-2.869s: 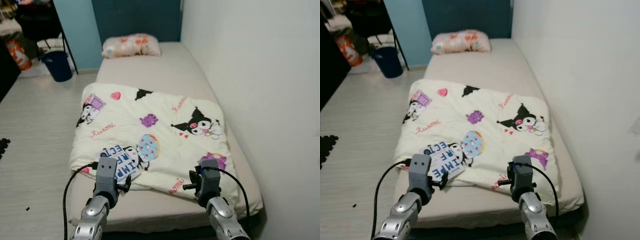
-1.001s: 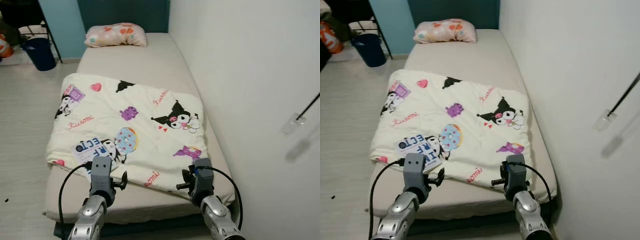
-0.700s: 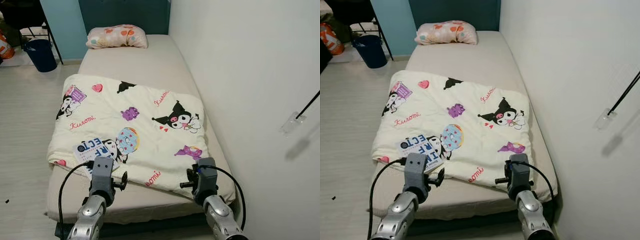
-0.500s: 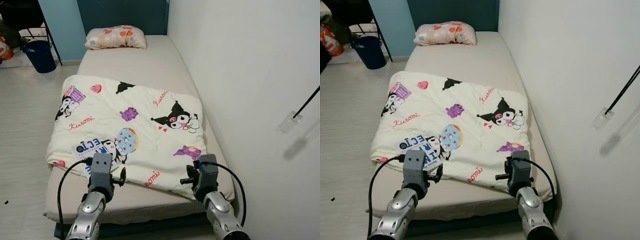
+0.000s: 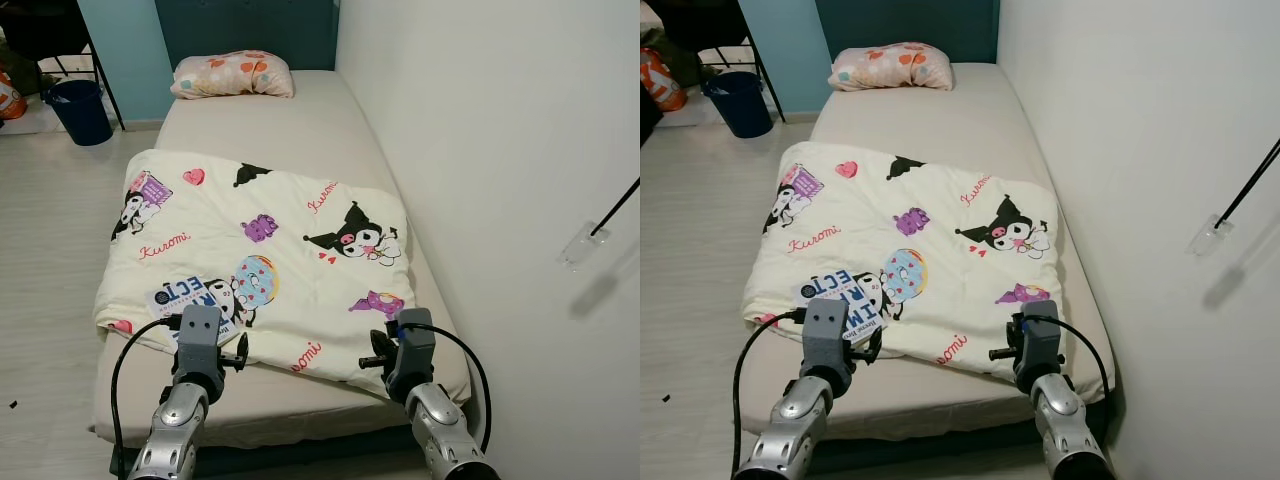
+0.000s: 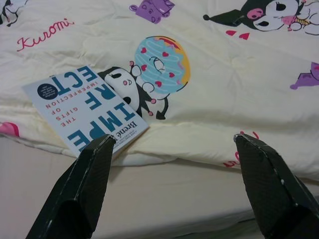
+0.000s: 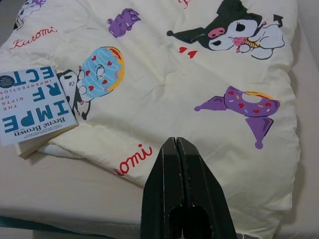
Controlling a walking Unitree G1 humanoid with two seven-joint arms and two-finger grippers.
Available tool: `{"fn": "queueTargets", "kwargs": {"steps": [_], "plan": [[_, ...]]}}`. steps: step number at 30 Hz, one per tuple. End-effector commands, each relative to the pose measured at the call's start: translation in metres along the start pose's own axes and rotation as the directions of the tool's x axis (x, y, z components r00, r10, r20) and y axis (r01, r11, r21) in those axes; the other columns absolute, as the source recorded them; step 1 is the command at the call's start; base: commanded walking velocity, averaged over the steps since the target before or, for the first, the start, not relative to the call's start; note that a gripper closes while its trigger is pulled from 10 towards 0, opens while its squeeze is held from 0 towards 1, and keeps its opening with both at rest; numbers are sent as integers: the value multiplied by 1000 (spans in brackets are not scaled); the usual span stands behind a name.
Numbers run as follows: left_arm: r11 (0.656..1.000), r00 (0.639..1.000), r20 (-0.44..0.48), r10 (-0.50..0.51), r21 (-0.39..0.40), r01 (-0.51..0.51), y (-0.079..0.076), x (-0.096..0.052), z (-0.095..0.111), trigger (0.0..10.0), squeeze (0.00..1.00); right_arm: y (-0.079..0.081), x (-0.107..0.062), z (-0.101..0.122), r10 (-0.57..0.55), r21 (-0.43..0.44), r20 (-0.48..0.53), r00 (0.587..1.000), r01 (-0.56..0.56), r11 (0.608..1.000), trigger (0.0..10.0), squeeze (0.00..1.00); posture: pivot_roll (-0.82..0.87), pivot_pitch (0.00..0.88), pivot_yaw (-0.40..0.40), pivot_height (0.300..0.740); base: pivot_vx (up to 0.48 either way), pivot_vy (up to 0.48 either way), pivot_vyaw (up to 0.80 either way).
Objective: Clean up the room
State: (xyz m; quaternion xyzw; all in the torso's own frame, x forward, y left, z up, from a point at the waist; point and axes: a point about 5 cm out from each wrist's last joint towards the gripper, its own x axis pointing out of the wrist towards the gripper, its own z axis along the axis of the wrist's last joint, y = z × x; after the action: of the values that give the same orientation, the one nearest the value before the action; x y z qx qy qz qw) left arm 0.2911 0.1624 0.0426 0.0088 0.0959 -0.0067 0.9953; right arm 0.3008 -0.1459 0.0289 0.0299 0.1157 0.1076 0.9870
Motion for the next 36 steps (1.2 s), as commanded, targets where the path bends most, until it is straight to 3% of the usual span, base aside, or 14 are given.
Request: {"fn": "queueTargets", "kwargs": {"steps": [1, 8, 17, 36], "plan": [[1000, 999, -35, 12, 26, -11, 4, -3, -9, 10000, 0, 2, 0, -2, 12, -1, -13, 1000, -12, 1000, 10000, 0, -52, 103, 10, 696, 0, 0, 0], [999, 999, -33, 16, 29, -15, 4, -3, -9, 10000, 0, 1, 1, -2, 14, 1, -17, 1000, -14, 1000, 10000, 0, -50, 107, 10, 696, 0, 0, 0], [999, 999, -27, 36, 38, -35, 7, -2, -7, 10000, 0, 3, 6, 3, 26, 0, -17, 1000, -26, 1000, 10000, 0, -46, 125, 8, 651, 0, 0, 0], [998, 998, -26, 63, 21, -62, 12, 0, -6, 10000, 0, 5, 13, 15, 47, -6, 13, 999, -47, 999, 10000, 0, -46, 126, 8, 666, 0, 0, 0]]}}
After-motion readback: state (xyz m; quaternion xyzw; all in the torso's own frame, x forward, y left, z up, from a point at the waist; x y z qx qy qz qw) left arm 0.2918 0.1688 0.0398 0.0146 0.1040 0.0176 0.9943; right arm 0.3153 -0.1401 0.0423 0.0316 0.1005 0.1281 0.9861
